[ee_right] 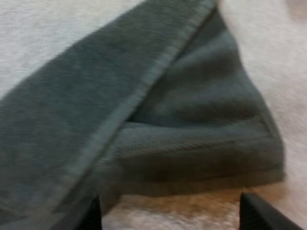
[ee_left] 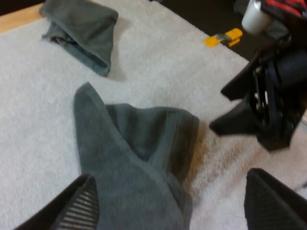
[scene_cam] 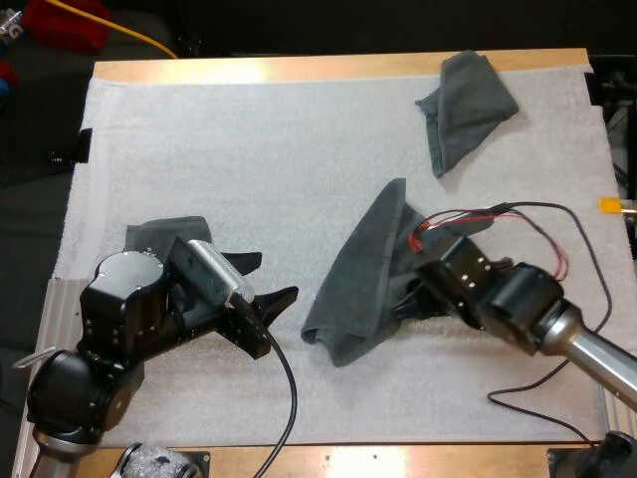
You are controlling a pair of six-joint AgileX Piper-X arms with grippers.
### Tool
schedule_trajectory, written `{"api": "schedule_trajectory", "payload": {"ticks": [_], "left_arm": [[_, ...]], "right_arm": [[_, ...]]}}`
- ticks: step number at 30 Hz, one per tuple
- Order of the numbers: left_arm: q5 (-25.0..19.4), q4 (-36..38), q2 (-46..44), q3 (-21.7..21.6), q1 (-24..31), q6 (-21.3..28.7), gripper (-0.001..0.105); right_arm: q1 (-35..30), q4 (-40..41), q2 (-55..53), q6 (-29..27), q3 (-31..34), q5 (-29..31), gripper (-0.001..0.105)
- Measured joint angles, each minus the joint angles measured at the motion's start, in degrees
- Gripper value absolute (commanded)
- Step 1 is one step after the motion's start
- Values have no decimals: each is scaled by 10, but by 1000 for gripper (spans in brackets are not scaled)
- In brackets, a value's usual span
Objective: Pick towel from pile, fold and stack
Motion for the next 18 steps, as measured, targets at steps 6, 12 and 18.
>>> {"api": "schedule_trajectory", "payload": {"ticks": [6,12,18], "left_arm": [[0,18,0,0,0,0,63],[0,38,0,0,0,0,63],[0,38,0,0,0,0,63]], "right_arm": [[-86,10,0,-16,0,-31,58],[-175,14,0,-58,0,-100,58],[-272,-6,0,-88,4,-173,58]]}}
